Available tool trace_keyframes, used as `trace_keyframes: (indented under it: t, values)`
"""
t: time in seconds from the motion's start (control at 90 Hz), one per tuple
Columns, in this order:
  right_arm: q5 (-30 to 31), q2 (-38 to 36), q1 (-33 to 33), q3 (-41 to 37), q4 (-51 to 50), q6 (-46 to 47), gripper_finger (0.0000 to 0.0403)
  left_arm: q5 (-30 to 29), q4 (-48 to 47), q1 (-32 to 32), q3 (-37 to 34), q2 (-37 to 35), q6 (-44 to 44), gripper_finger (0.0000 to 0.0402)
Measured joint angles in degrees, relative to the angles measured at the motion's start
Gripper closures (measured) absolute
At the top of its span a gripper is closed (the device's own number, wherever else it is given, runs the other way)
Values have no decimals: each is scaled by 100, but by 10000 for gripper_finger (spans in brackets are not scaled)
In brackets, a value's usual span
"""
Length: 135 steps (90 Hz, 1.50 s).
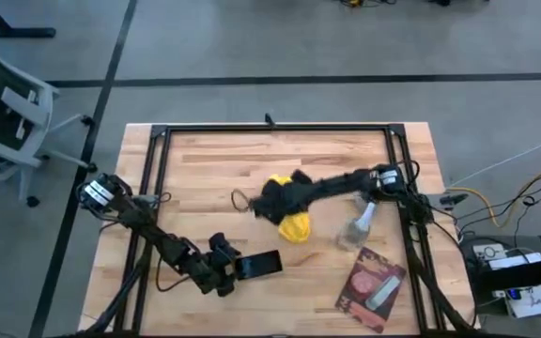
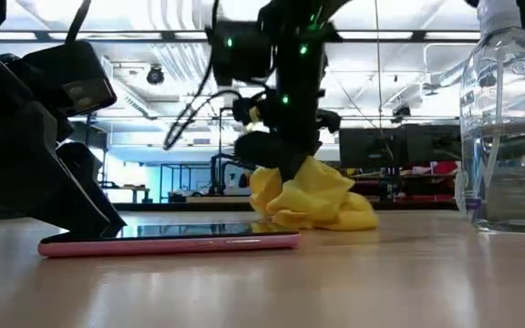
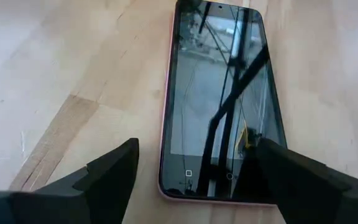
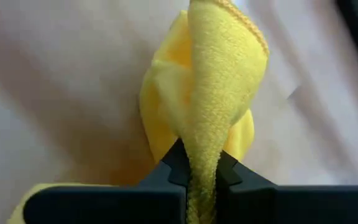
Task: Apply microfiber cloth
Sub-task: Move the pink cellphone to the left of the table
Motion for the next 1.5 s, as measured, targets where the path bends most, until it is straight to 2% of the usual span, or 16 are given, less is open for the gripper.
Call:
trace_keyframes:
  t: [0.122,0.233,0.556,0.678,0.756,0.911,1.133,1.267,1.378,1.5]
  values:
    - [-105,0,-221,1,-27,-503,400,0,2,0,0,0,-9,92]
    - [-204,0,-368,1,-153,-758,380,0,11,0,0,0,-20,92]
    - [-937,-2,-479,8,-696,-804,240,-2,83,-2,-2,0,-18,92]
    - [-560,-33,-233,8,-949,-940,213,-5,103,-2,-2,0,-17,92]
    - [-274,-95,-34,8,-1092,-968,210,-36,117,-5,-2,0,-20,92]
    - [-193,-306,417,8,-1141,-899,218,-66,149,-7,-4,0,-22,92]
    - [423,-528,1395,10,-1024,-745,238,-106,245,-7,-7,2,-22,92]
    - [625,-529,1984,10,-607,-742,249,-147,335,-7,-9,-10,-5,92]
    - [621,-484,2424,10,149,-690,258,-109,321,-6,-12,-119,-6,92]
    - [618,-386,2849,10,907,-757,269,230,263,-10,-28,-414,78,92]
